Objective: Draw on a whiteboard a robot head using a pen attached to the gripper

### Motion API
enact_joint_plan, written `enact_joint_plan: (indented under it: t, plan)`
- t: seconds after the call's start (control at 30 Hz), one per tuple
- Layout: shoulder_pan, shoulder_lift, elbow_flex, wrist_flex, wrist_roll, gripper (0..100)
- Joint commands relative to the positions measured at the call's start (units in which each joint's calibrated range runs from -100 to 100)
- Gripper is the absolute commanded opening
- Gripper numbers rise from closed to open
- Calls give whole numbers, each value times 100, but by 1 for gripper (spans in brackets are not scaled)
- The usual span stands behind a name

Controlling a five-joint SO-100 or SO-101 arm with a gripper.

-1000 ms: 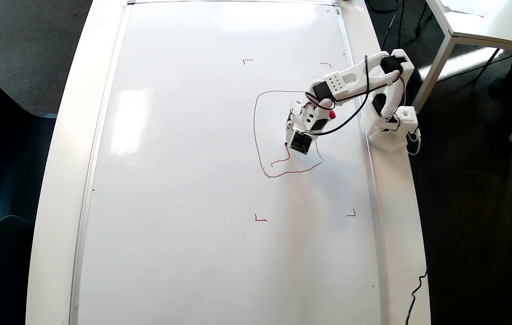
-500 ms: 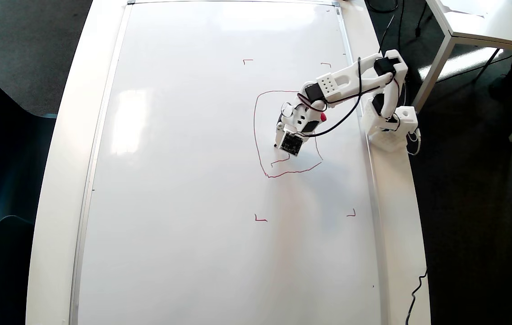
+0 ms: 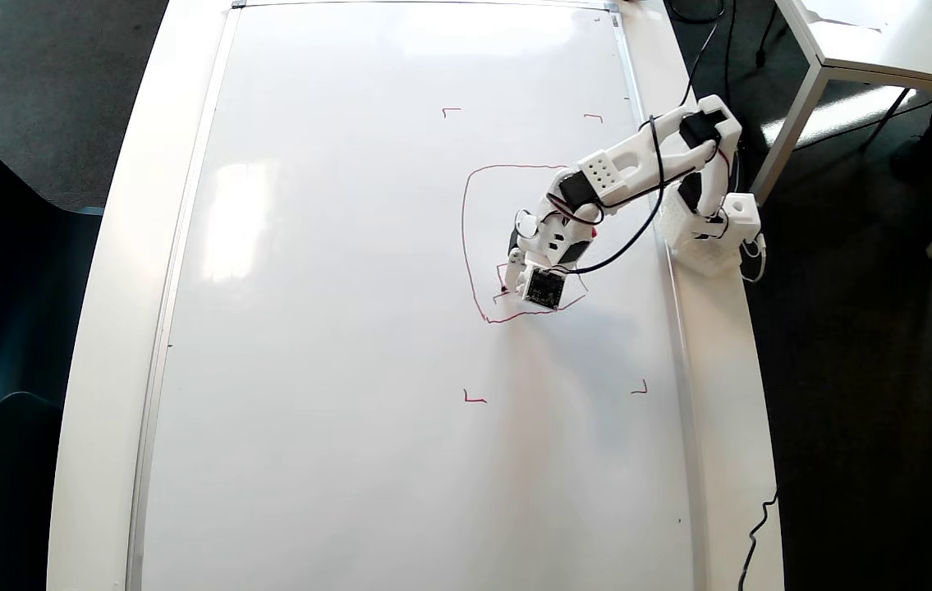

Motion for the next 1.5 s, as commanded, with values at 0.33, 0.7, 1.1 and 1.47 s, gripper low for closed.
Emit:
enact_joint_plan:
  t: [0.33, 0.7, 1.1, 1.47]
  plan:
    - [-85, -132, -230, -168, -23, 1]
    - [497, -1373, -12, 622, -23, 1]
    - [1506, -1473, 605, 622, -7, 1]
    - [1727, -1381, 614, 605, -29, 1]
